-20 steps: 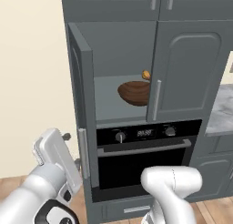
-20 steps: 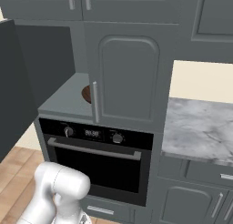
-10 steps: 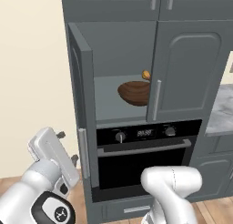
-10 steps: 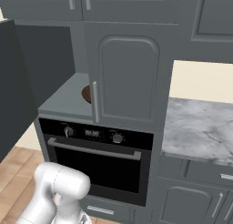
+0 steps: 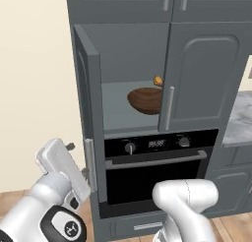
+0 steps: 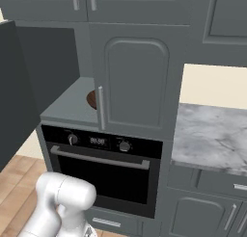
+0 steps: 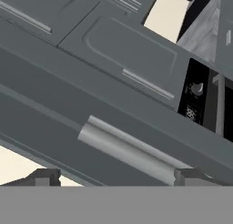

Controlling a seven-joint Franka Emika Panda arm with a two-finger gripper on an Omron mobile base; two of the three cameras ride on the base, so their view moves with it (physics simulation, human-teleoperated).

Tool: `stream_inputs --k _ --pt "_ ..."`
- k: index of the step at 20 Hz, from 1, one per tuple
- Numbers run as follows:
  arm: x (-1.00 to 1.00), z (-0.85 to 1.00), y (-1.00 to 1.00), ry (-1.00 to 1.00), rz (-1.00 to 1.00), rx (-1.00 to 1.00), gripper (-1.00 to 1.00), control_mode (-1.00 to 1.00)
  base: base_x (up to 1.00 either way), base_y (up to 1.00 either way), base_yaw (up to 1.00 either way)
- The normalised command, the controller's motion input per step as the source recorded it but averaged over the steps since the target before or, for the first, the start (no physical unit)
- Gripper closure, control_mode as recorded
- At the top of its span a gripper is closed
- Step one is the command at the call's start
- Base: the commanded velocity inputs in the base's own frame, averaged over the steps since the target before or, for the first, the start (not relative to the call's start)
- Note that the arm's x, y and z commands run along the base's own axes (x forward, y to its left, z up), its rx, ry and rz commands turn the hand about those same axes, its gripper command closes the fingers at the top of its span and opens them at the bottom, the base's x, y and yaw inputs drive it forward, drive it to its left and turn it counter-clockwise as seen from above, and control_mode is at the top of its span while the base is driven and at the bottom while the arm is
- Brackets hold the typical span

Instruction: Pick the mug and place it in the sink. Pick the bowl and place it in the open cabinet and then close the cabinet.

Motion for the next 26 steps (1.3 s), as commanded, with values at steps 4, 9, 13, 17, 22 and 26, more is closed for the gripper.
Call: stream_inputs --k 4,9,13,17,22,26 --pt "0.16 -0.02 -0.19 0.0 0.0 0.0 -1.0 -1.0 0.0 0.0 0.0" --pt "0.33 -0.16 -0.04 0.01 0.0 0.0 -1.0 -1.0 0.0 0.0 0.0" --pt "0.3 -0.17 -0.07 0.01 0.0 0.0 -1.0 -1.0 0.0 0.0 0.0" --pt "0.06 -0.13 -0.23 0.0 -0.01 0.0 -1.0 -1.0 0.0 0.0 0.0" --pt "0.0 -0.05 -0.45 0.0 -0.07 0.0 -1.0 -1.0 0.0 0.0 0.0" --pt "0.08 -0.05 -0.59 0.0 -0.1 0.0 -1.0 -1.0 0.0 0.0 0.0"
